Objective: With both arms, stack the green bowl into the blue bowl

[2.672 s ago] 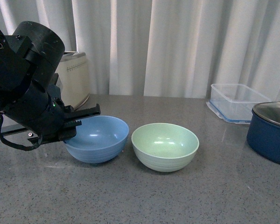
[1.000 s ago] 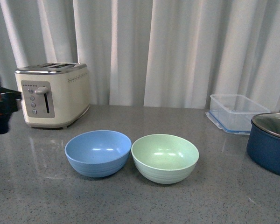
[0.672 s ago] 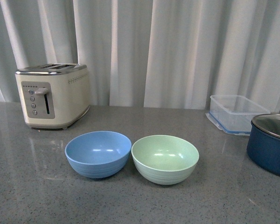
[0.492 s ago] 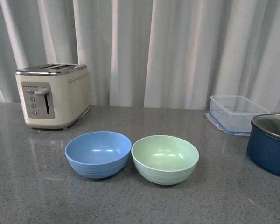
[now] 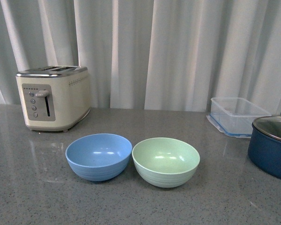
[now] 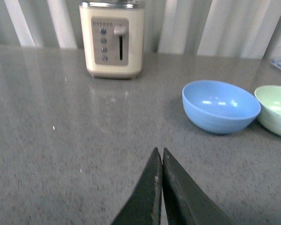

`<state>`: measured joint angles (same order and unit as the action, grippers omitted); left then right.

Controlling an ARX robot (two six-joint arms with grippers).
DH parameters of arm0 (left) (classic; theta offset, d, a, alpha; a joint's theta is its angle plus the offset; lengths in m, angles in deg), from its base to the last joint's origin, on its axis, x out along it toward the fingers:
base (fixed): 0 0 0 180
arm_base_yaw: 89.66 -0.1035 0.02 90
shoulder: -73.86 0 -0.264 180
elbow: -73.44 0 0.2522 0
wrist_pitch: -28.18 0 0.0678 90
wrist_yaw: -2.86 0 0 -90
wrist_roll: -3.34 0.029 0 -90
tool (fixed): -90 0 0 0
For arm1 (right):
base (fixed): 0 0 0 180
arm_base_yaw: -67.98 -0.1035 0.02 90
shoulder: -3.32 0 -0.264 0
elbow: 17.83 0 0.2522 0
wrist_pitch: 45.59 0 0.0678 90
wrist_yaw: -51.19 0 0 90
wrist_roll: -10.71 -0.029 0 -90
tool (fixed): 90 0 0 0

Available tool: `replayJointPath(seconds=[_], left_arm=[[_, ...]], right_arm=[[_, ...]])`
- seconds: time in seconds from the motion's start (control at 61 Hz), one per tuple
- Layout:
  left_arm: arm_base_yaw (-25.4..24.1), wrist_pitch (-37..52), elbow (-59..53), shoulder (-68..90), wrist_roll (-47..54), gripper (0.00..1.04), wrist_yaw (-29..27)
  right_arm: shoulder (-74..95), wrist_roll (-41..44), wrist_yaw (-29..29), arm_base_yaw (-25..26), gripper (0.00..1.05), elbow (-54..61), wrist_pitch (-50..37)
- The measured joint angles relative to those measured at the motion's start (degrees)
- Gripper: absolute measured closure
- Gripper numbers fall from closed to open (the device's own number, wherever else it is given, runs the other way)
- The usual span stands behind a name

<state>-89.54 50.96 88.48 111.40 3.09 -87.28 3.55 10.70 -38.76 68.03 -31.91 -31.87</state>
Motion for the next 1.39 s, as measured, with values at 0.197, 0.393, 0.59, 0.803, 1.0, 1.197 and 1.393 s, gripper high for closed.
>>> replayJointPath(seconds=[0.197, 0.393, 0.59, 0.803, 1.0, 1.197, 1.393], left_arm=[[0.0, -6.8, 0.0, -7.5, 0.0, 1.01, 0.0], [0.0, -13.1, -0.1, -14.1, 0.0, 1.01, 0.0], [0.0, -17.8, -0.1, -19.0, 0.0, 1.01, 0.0], [0.0, -22.8, -0.1, -24.0, 0.0, 1.01, 0.0], [0.0, -25.7, -0.1, -26.9, 0.0, 1.01, 0.0], [0.0, -36.2, -0.1, -36.8, 0.0, 1.01, 0.1], [0.0, -36.5, -0.1, -37.3, 0.0, 0.98, 0.0]], right_arm=[[0.0, 0.0, 0.0, 0.0, 0.10, 0.0, 0.0], [0.0, 0.0, 0.0, 0.0, 0.10, 0.0, 0.0], [0.0, 0.0, 0.0, 0.0, 0.10, 0.0, 0.0], [0.0, 0.0, 0.0, 0.0, 0.10, 0.0, 0.0], [0.0, 0.0, 0.0, 0.0, 0.10, 0.0, 0.0], [0.0, 0.0, 0.0, 0.0, 0.10, 0.0, 0.0], [0.0, 0.0, 0.0, 0.0, 0.10, 0.0, 0.0]])
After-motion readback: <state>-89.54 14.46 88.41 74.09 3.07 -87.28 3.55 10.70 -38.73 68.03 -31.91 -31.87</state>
